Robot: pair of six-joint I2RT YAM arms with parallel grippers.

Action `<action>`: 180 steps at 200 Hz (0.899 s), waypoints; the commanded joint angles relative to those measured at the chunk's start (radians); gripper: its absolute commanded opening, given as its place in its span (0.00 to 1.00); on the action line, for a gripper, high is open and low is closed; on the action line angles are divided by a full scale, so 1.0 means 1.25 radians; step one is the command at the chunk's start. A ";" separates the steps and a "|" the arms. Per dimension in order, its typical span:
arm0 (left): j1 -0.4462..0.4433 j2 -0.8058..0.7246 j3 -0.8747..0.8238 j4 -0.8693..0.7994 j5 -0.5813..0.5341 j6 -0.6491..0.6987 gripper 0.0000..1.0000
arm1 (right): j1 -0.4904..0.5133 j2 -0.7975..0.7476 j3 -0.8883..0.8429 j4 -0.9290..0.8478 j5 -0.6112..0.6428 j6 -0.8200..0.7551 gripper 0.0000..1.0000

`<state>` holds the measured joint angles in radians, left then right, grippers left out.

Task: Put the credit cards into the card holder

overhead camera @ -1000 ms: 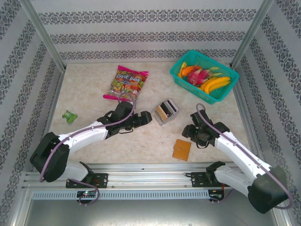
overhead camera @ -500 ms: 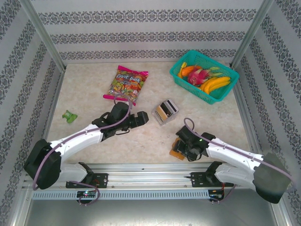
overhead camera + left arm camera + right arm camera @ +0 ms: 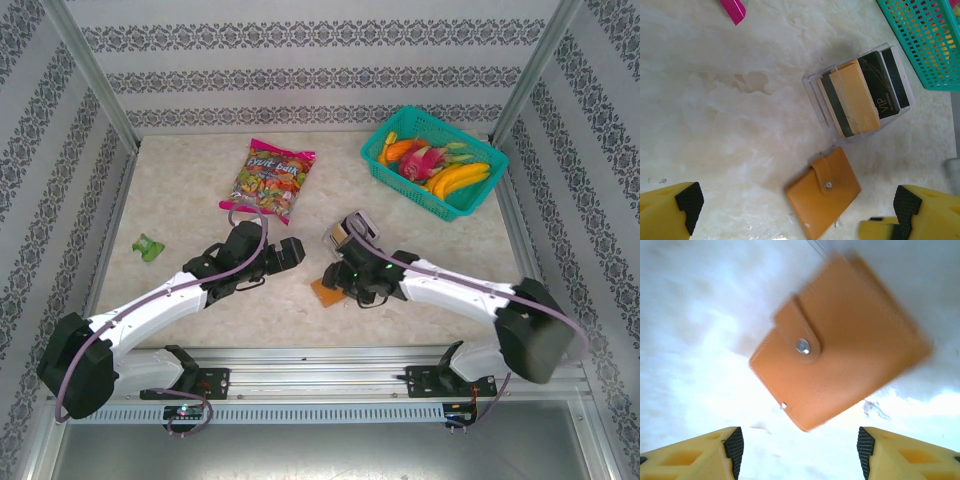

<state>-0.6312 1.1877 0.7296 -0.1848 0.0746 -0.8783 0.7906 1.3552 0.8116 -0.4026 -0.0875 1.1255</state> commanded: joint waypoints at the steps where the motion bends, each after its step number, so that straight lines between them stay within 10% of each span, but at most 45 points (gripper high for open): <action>1: 0.011 -0.019 -0.019 -0.010 -0.017 -0.002 1.00 | -0.078 -0.084 -0.043 -0.048 0.021 -0.112 0.64; 58: 0.016 0.062 -0.002 0.024 0.139 -0.025 1.00 | -0.220 -0.043 -0.083 0.091 -0.130 -0.276 0.63; 126: 0.015 0.066 -0.116 0.163 0.207 -0.173 1.00 | -0.120 0.185 -0.028 0.212 -0.146 -0.253 0.43; 180: 0.015 0.038 -0.101 0.065 0.142 -0.157 0.98 | 0.035 0.065 -0.172 0.310 -0.148 -0.073 0.40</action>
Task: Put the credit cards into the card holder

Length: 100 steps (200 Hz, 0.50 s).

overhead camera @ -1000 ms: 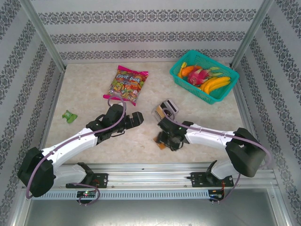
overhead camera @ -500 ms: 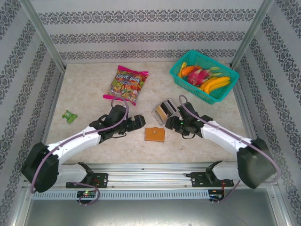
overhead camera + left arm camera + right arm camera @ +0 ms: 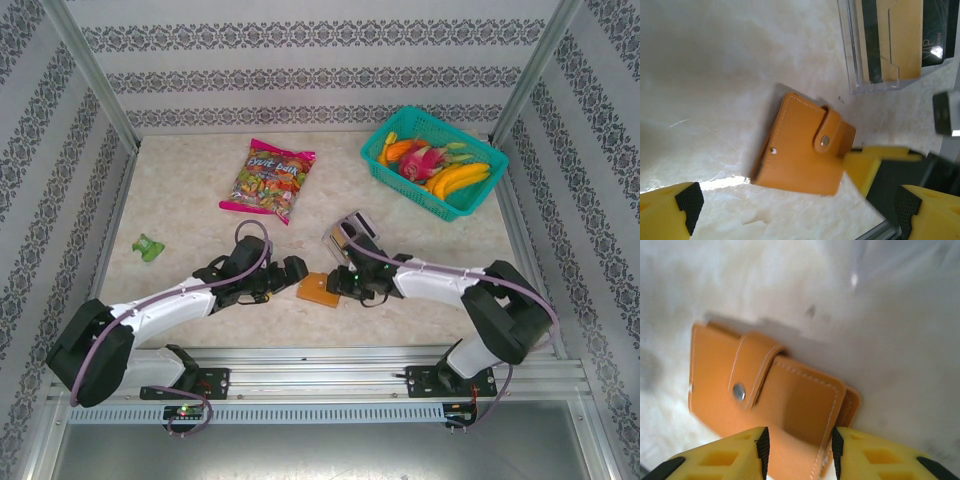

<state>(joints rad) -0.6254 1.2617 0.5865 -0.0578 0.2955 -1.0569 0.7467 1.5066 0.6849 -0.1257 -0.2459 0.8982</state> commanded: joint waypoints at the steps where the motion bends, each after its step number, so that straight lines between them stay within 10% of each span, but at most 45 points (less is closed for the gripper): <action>1: 0.011 -0.022 0.012 -0.036 -0.036 -0.014 0.98 | 0.074 -0.058 -0.072 0.095 -0.025 0.112 0.40; 23: 0.011 -0.054 -0.019 -0.035 -0.075 -0.051 0.94 | 0.105 -0.071 -0.059 0.123 -0.102 0.119 0.42; 60: 0.012 -0.086 -0.054 -0.016 -0.098 -0.067 0.85 | 0.018 -0.101 0.076 -0.167 0.059 -0.090 0.45; 100: 0.012 -0.058 -0.039 0.000 -0.078 -0.063 0.84 | -0.099 0.039 0.140 -0.094 -0.019 -0.169 0.45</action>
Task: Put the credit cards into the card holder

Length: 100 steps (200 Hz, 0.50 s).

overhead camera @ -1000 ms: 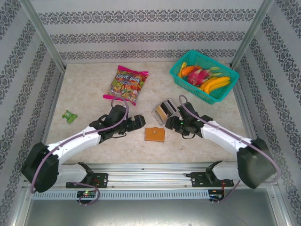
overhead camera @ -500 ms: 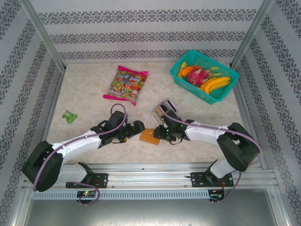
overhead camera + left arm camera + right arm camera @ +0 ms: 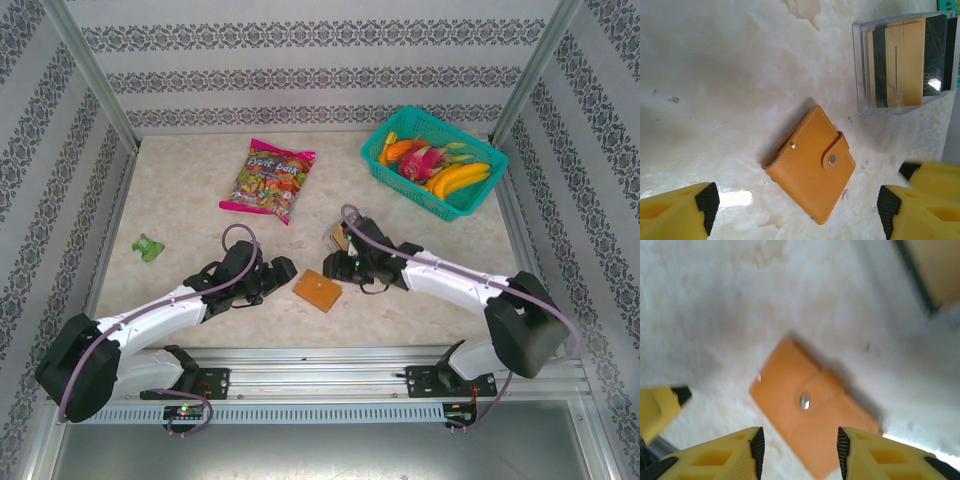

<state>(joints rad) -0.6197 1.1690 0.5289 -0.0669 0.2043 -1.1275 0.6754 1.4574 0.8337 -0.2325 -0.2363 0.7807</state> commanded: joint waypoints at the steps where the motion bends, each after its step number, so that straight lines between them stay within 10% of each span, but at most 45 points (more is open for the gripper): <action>1: 0.007 0.016 0.007 0.008 -0.004 -0.007 0.84 | -0.042 0.080 0.021 -0.008 -0.026 -0.076 0.45; 100: 0.000 0.199 0.058 0.090 0.137 -0.015 0.60 | 0.078 0.086 -0.123 0.151 -0.076 0.057 0.28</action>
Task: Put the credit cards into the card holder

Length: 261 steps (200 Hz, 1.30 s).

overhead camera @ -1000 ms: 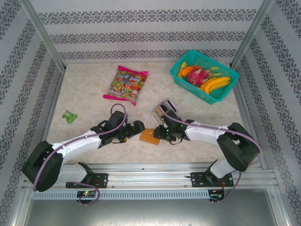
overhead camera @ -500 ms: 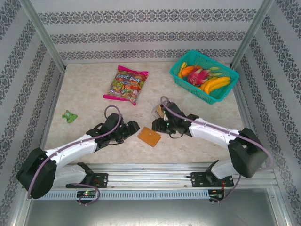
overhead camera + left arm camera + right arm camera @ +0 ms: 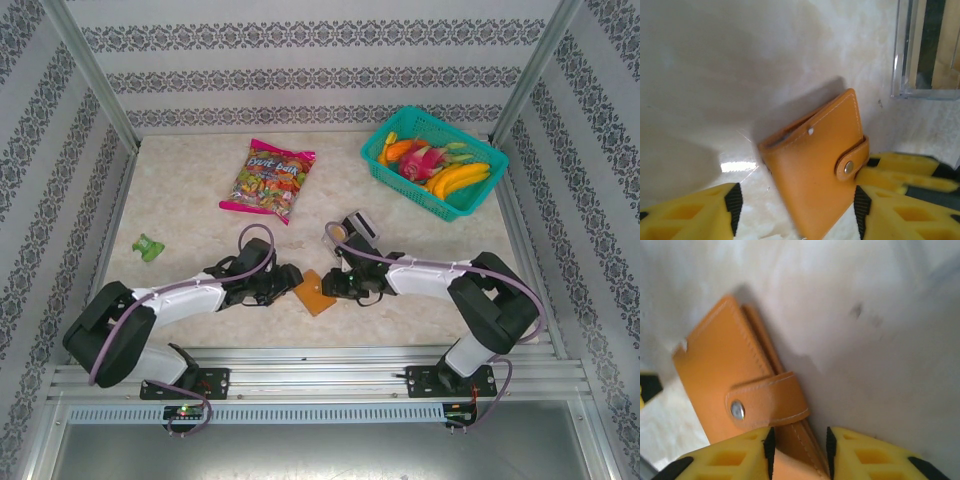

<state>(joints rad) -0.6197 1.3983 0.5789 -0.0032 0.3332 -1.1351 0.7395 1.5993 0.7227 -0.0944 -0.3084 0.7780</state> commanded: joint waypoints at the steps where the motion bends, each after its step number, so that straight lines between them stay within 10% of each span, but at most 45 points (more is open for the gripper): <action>1: -0.001 0.015 0.018 0.039 0.034 -0.010 0.60 | 0.027 -0.028 -0.034 0.039 -0.018 0.060 0.27; 63: -0.009 0.084 0.026 0.105 0.076 -0.021 0.50 | 0.030 -0.042 -0.029 -0.018 -0.006 0.065 0.25; 177: -0.012 0.130 0.027 0.296 0.129 -0.038 0.02 | 0.007 -0.024 0.051 -0.136 0.050 0.042 0.22; 261: -0.012 0.106 0.027 0.263 0.106 -0.008 0.00 | 0.034 -0.047 0.137 -0.192 0.182 0.052 0.36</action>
<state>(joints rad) -0.6273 1.5467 0.6117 0.2790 0.4496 -1.1564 0.7643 1.5005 0.8413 -0.3164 -0.1387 0.8394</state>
